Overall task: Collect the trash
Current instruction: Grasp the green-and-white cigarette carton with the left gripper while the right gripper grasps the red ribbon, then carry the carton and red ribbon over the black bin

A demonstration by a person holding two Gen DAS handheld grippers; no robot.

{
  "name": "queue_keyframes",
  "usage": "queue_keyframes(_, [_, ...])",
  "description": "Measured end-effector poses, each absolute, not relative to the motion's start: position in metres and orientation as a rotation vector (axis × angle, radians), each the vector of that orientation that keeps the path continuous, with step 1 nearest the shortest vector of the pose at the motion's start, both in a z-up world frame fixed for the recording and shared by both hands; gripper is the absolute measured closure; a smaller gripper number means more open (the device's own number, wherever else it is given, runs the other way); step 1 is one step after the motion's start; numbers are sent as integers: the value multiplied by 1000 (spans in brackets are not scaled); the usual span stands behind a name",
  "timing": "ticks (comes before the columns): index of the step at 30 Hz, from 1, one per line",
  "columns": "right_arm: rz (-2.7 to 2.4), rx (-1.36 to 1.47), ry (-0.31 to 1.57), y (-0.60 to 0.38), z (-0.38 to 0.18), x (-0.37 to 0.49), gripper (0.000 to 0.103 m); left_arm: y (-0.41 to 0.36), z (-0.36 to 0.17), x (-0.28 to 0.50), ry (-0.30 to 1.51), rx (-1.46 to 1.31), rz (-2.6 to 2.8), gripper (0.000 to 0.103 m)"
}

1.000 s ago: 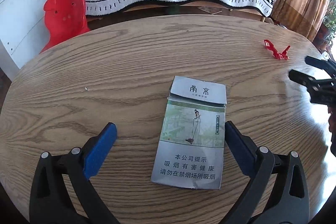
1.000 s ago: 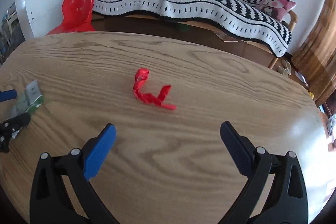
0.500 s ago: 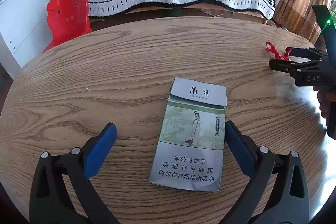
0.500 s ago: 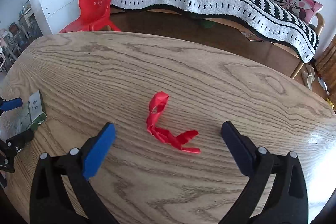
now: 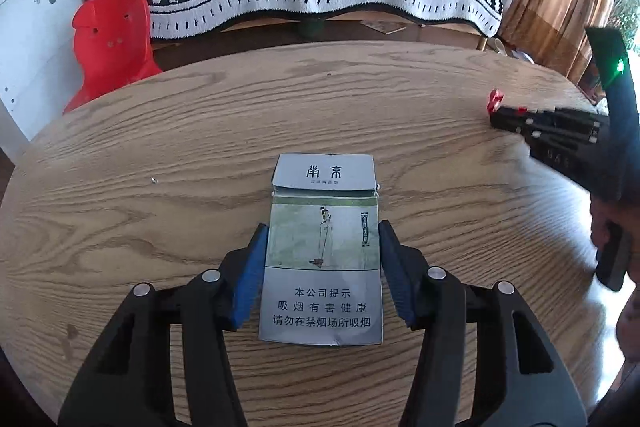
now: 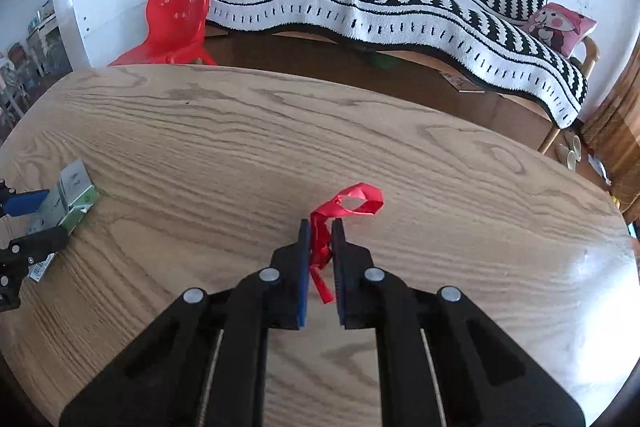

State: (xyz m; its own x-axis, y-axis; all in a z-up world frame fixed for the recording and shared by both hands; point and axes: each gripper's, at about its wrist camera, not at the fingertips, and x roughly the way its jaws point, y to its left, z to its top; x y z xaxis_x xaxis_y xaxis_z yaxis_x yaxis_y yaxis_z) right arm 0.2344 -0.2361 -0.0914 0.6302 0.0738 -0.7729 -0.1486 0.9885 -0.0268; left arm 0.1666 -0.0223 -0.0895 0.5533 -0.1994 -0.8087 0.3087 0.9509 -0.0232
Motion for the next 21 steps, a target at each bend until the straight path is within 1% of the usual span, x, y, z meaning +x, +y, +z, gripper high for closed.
queue_keyframes(4, [107,-68,878,-231,-91,222,92,-21,-86,164,932,114,-309,49])
queue_keyframes(10, [67,-55,786,-224,-79,184,92,-16,-76,161,911,97,-318,49])
queue_keyframes(13, [76,-12,769,-225,-74,166,92,-14,-76,161,931,74,-321,49])
queue_keyframes(17, [89,55,707,-226,-48,131,92,-20,-57,148,891,58,-336,49])
queue_keyframes(21, [50,16,657,-237,-10,72,92,-39,-33,127,836,67,-386,49])
